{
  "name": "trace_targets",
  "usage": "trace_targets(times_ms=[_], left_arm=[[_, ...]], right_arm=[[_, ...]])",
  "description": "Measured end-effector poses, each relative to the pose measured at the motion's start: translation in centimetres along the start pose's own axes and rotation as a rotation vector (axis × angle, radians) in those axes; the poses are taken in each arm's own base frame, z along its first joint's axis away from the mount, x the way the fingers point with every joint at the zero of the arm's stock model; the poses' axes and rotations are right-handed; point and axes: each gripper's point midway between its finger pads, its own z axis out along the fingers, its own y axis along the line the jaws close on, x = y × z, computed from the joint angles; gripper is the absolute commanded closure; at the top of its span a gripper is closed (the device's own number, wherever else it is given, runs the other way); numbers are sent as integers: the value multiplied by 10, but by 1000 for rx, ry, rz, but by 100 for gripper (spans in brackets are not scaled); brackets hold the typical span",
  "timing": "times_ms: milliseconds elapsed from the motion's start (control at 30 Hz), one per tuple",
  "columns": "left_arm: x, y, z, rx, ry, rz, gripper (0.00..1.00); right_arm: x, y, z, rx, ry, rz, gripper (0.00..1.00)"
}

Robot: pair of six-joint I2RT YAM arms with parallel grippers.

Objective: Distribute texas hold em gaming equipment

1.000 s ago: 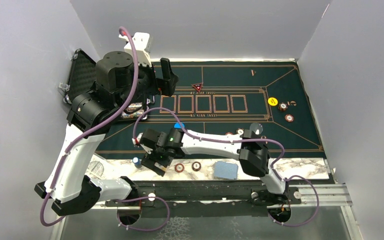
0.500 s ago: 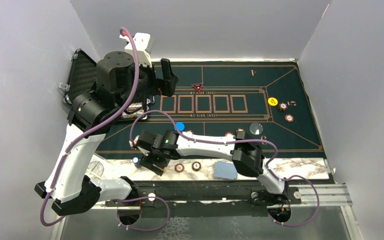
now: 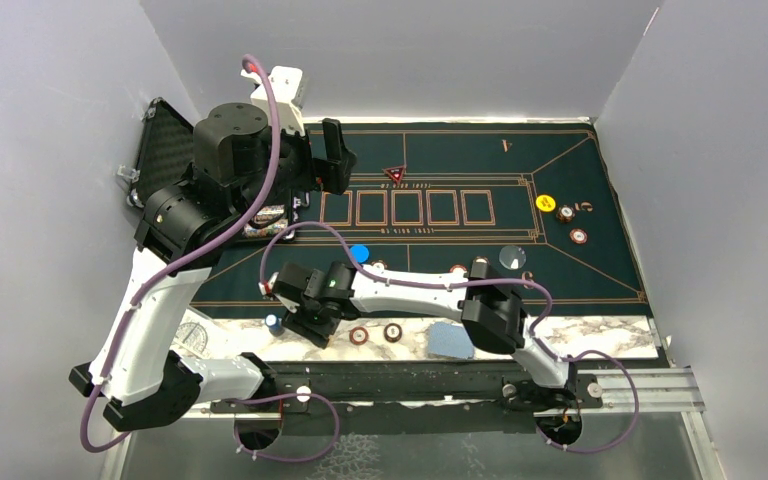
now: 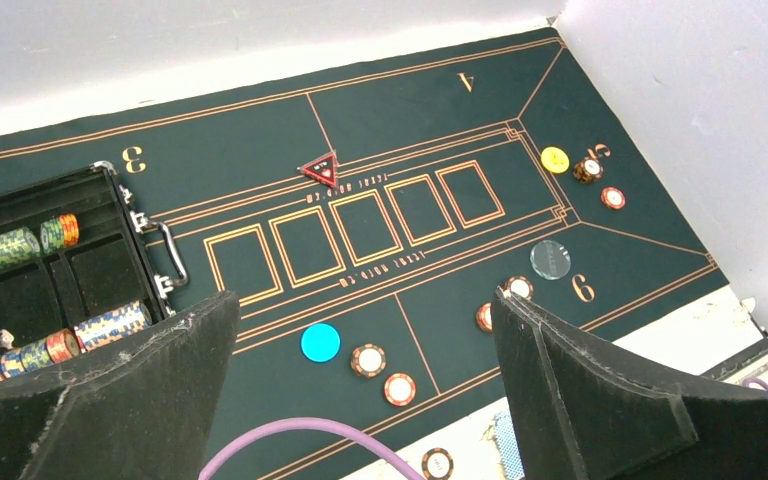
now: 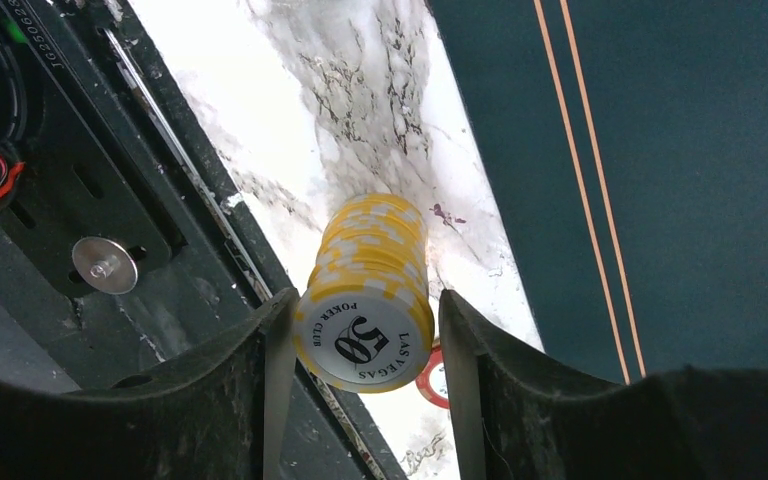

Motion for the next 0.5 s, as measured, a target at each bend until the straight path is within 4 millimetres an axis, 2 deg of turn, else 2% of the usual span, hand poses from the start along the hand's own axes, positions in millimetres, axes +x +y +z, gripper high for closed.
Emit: trace_targets(times_ms=[500], left_arm=[[3,1,3,-3,12,21,1]], right_arm=[[-4,-1,-1,7,-9,0,75]])
